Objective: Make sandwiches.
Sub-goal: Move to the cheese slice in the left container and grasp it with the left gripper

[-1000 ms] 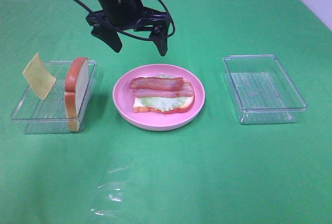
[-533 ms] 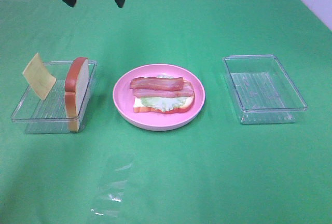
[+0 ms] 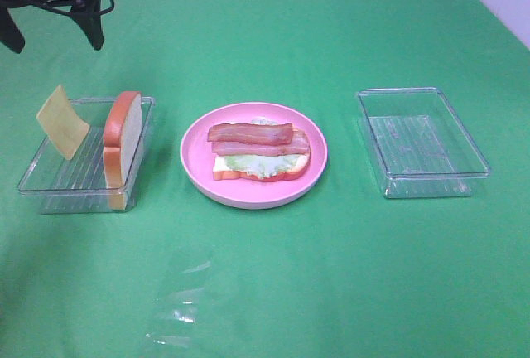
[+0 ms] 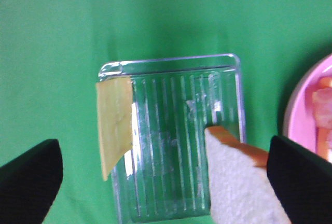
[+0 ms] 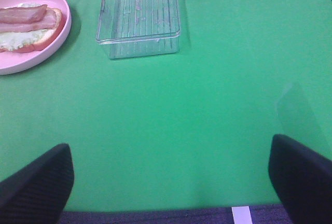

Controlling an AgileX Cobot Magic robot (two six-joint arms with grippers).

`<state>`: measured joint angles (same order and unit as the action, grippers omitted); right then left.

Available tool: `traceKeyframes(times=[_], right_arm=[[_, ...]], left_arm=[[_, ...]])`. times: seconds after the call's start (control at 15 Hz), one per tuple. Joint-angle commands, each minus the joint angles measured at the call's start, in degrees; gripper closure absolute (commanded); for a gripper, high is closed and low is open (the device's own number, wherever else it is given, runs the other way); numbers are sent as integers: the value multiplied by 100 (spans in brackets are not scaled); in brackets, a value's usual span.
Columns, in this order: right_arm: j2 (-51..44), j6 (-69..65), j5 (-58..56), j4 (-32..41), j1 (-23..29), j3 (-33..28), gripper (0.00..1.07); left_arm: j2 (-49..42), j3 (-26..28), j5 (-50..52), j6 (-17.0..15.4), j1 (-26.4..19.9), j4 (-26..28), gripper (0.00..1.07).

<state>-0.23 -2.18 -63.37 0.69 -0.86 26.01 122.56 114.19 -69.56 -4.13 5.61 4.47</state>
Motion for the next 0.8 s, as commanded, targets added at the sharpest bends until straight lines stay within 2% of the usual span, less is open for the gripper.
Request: traceKeyframes(times=[0.07, 0.13, 0.8], right_arm=[[-155, 52, 34, 23, -6, -11, 9], [-155, 52, 34, 23, -6, -11, 9], [-155, 52, 34, 23, -6, -11, 9]], left_arm=[[-46, -206, -613, 40, -138, -327, 4], [34, -201, -613, 57, -138, -602, 4], [1100, -57, -504, 57, -138, -498, 4]])
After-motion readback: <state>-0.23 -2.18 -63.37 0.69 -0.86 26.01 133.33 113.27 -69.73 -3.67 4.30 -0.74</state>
